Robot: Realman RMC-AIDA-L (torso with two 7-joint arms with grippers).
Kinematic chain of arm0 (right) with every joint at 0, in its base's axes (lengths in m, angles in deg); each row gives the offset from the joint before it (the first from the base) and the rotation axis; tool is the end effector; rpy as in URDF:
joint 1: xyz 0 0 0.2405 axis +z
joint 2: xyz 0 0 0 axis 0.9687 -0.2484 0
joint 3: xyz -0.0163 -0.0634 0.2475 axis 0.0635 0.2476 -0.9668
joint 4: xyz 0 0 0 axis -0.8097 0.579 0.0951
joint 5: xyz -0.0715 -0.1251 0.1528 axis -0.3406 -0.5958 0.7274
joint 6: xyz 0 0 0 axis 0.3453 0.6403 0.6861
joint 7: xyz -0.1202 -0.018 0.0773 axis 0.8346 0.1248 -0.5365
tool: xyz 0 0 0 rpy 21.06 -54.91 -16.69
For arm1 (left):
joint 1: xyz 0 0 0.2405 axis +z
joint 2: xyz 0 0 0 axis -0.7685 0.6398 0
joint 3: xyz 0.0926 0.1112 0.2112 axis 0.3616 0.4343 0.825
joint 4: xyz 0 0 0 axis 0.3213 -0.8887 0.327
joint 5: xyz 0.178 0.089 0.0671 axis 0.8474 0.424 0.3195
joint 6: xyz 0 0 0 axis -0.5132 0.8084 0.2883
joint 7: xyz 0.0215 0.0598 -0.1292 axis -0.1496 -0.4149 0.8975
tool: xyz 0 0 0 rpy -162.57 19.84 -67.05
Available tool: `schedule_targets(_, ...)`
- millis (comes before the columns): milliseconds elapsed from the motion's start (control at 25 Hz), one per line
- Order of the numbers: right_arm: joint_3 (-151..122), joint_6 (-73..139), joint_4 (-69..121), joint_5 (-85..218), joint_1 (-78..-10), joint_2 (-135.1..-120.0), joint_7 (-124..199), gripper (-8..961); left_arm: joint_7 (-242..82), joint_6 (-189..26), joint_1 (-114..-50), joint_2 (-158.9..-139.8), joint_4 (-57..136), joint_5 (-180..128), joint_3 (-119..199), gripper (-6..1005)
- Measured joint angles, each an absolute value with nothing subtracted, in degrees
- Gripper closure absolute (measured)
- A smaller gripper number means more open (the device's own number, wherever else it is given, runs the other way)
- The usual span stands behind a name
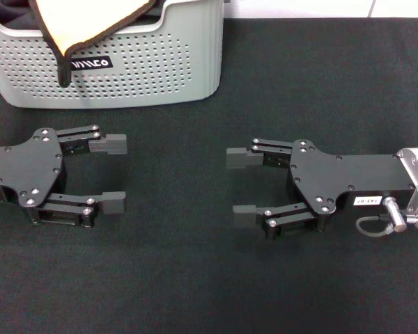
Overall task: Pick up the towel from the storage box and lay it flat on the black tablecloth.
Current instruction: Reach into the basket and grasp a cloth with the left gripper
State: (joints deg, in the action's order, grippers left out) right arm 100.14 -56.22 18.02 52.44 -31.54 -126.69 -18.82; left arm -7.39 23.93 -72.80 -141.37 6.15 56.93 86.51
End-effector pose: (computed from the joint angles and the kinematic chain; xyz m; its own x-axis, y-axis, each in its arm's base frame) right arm 0.1715 0.3048 -0.0479 0.6677 -0.2203 -0.7111 -0.0840 -0.9714 0.2221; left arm -0.2734 0.2698 0.0761 0.7484 0.2040 0.6311 0.2356 -0.9712 0.0344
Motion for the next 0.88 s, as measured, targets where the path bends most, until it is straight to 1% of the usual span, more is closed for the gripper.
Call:
schedule_targets(600,99.51,-55.97,18.43,52.73,-32.43,-126.80,-17.44,92,-7.42,23.85,-72.65,-141.47,6.05,56.74,85.78,110)
schedule_targets(720,96.33,-52.90,18.59,52.66,-34.28,-126.99,-15.13,94,-5.74,23.78,-73.64,-142.20,4.87,56.07,79.13,110)
schedule_targets(880,92.11,-50.03,18.12,52.34,-37.24,-127.34,-12.24,96,3.69,22.88,-75.85,-143.97,-5.62,55.30,71.53,111)
